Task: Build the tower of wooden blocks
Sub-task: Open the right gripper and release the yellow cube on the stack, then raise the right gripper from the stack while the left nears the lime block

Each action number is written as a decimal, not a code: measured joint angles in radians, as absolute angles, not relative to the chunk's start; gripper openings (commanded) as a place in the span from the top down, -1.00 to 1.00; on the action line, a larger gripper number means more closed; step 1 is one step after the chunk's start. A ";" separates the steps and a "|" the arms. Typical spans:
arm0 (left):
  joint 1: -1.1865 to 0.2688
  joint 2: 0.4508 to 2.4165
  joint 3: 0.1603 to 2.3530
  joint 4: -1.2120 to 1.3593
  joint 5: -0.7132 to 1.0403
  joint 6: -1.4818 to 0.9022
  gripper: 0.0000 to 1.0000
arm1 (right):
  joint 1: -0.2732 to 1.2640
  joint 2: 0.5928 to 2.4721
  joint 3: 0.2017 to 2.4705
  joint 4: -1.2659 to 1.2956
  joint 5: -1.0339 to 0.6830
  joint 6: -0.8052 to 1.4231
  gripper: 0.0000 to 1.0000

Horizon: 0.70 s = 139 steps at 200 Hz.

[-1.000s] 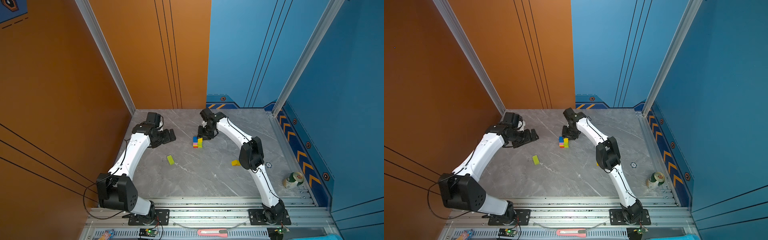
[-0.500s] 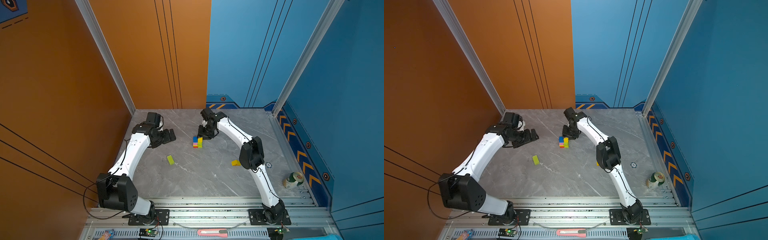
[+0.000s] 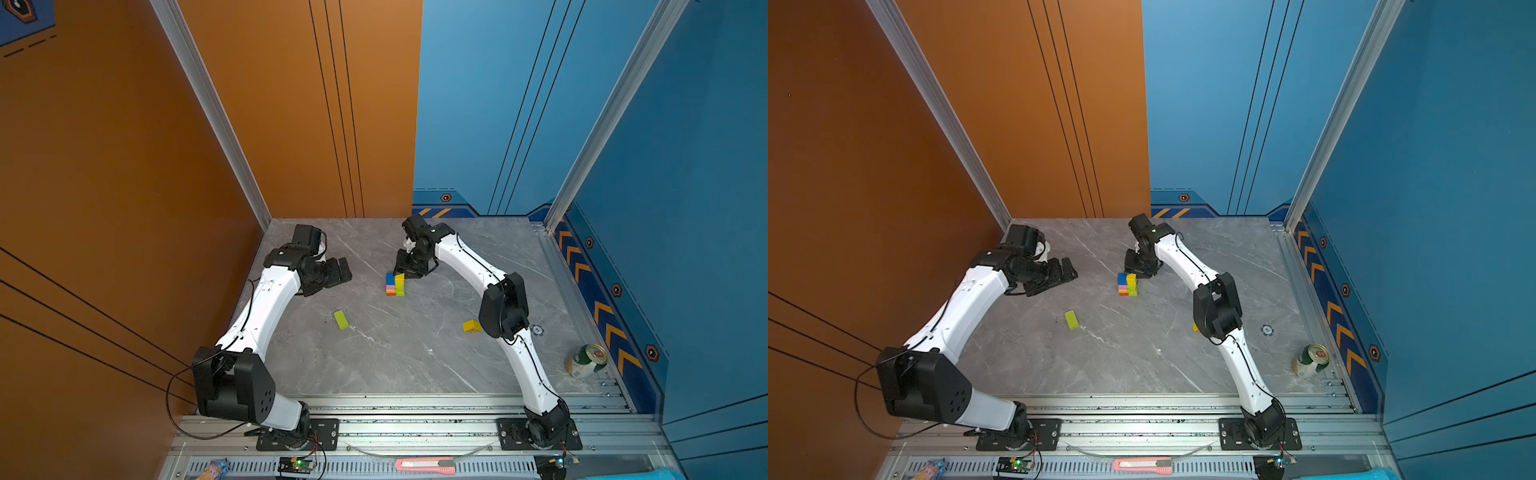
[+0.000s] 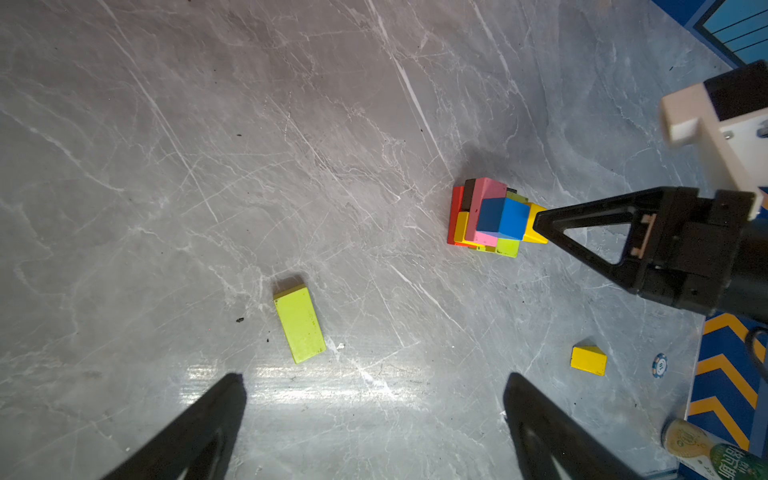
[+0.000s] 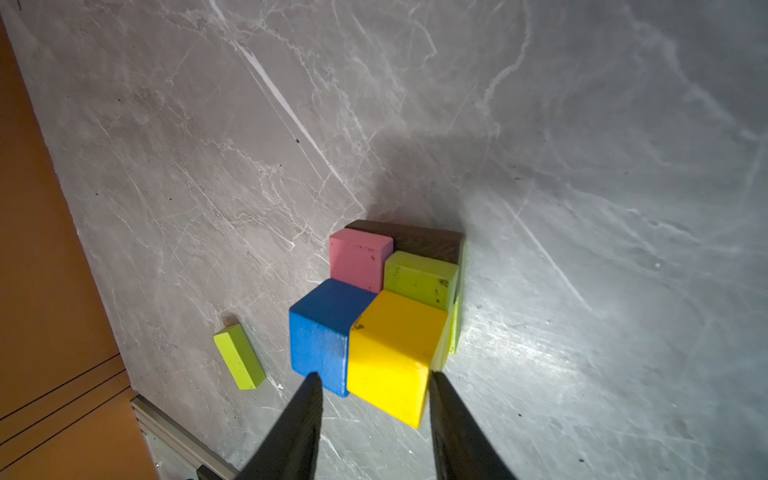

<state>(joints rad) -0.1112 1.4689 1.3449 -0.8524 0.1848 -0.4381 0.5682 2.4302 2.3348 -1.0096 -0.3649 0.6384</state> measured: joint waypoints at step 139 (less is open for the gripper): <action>-0.135 1.443 1.342 -0.852 0.183 -0.442 -0.96 | 0.501 2.336 2.328 -1.050 -0.312 0.546 -1.00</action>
<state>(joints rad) -0.1349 1.4429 1.3418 -0.8524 0.1833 -0.4423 0.5014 2.3360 2.3276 -1.0500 -0.3119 0.5465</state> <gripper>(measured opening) 0.979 0.868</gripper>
